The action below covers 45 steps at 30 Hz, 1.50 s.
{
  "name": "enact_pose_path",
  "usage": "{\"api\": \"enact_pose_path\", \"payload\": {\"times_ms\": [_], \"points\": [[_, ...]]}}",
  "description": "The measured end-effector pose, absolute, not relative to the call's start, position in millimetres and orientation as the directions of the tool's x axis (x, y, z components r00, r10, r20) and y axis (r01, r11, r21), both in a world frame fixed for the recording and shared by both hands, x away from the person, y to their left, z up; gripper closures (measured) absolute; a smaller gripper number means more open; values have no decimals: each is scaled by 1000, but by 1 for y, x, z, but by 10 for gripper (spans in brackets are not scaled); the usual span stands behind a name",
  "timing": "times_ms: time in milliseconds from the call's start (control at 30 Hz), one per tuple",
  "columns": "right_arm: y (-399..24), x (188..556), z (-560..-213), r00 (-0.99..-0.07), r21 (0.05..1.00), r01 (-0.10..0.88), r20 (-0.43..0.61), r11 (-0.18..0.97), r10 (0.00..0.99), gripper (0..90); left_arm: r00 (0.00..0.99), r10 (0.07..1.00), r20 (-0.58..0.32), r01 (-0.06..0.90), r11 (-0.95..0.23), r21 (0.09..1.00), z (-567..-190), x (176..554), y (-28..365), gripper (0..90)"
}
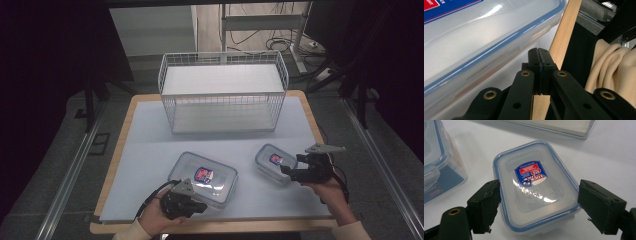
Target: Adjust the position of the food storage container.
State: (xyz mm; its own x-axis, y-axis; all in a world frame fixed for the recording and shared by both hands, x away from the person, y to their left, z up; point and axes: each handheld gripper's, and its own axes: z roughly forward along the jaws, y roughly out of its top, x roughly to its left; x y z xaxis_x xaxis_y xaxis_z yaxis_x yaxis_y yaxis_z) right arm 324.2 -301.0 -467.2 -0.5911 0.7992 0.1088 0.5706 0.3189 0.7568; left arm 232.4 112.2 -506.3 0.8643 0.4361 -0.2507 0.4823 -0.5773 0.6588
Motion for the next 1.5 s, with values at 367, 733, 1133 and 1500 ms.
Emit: {"api": "enact_pose_path", "payload": {"times_ms": [367, 733, 1133, 1500], "points": [[-302, 324, -466, -586, 757, 572, 109, 315, 803, 187, 862, 446, -242, 482, -571, 665, -508, 241, 101, 900], [-302, 325, -468, -585, 752, 576, 108, 319, 804, 186, 832, 495, -251, 519, -533, 668, -511, 270, 71, 900], [-302, 326, -469, -583, 750, 580, 109, 318, 805, 187, 788, 551, -274, 565, -471, 677, -509, 294, 55, 900], [-303, 325, -467, -589, 759, 570, 111, 314, 801, 187, 777, 586, -230, 554, -465, 690, -502, 262, 95, 896]]}}
